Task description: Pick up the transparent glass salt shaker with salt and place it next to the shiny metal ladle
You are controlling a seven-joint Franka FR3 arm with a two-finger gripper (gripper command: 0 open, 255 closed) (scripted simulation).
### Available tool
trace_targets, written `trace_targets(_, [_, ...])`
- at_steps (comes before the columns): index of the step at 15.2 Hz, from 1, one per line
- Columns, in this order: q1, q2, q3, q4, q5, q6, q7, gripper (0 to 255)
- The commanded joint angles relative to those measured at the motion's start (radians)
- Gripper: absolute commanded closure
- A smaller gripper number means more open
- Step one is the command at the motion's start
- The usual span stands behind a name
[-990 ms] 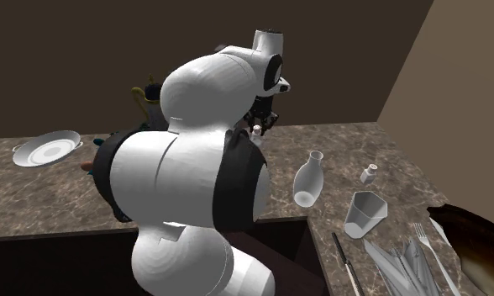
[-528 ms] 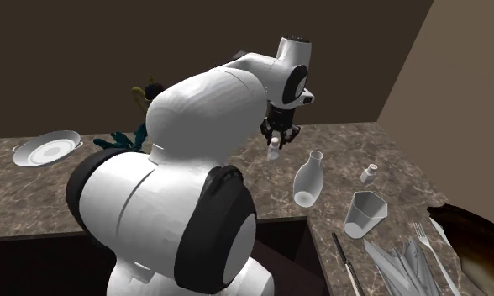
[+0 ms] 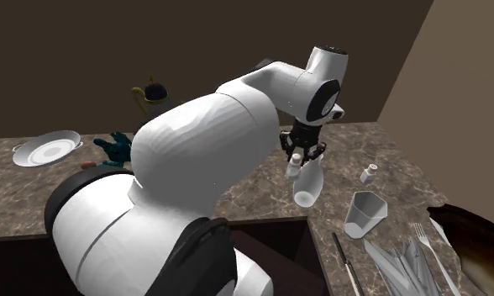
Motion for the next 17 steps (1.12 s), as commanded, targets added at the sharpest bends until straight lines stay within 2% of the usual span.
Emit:
trace_targets(1, [-0.021, -0.016, -0.041, -0.009, -0.024, -0.01, -0.051, 255])
trace_targets(10, [-0.11, -0.043, -0.217, -0.002, -0.131, -0.045, -0.265, 255])
trace_targets(11, [-0.125, -0.036, -0.253, 0.01, -0.151, -0.049, -0.309, 255])
trace_targets(17, [-0.129, -0.035, -0.264, -0.07, -0.159, 0.031, -0.312, 255])
